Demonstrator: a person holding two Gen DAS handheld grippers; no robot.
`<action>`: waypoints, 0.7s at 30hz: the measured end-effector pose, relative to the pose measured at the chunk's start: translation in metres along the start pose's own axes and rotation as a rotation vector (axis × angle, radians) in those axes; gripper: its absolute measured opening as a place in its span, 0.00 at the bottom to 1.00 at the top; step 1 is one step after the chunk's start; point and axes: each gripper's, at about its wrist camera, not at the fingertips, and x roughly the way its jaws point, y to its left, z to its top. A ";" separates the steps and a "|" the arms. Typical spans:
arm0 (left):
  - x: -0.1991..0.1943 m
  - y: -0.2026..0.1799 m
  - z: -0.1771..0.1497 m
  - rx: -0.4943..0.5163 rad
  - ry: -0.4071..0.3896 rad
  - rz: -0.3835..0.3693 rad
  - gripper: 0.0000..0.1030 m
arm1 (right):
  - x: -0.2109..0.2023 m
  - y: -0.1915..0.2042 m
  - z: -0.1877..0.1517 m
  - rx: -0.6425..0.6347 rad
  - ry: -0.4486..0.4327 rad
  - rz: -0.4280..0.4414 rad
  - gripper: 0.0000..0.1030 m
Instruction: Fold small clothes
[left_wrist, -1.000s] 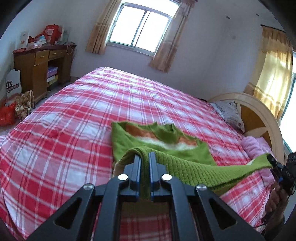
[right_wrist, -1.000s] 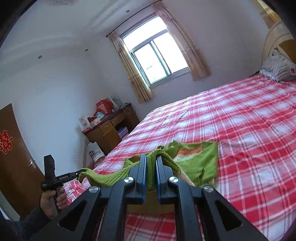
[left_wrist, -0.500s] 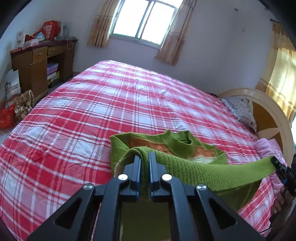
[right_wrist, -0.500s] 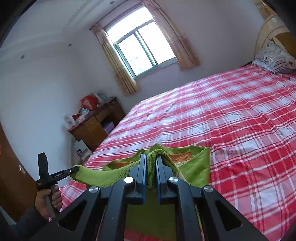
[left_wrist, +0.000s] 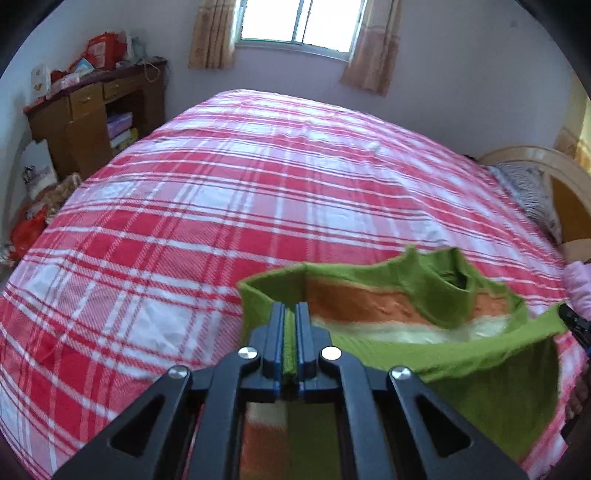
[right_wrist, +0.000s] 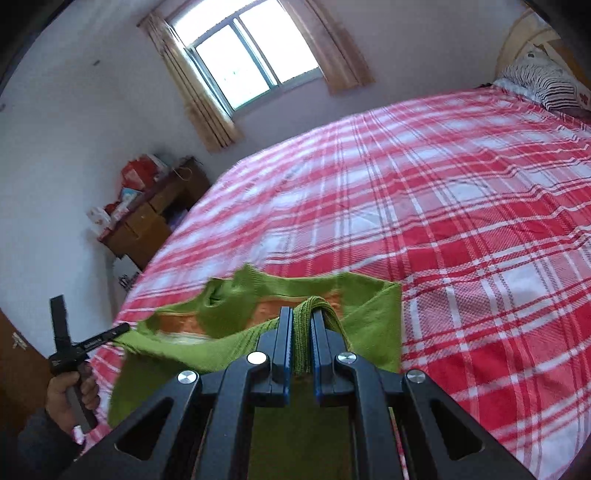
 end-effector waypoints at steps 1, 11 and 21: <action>0.003 0.000 0.001 0.007 0.000 0.028 0.08 | 0.012 -0.004 0.002 -0.006 0.025 0.011 0.08; -0.023 0.008 -0.006 0.095 -0.092 0.106 0.69 | 0.038 -0.015 0.014 -0.127 0.048 -0.109 0.68; 0.016 -0.045 -0.008 0.362 -0.012 0.113 0.66 | 0.063 -0.006 0.009 -0.309 0.166 -0.151 0.48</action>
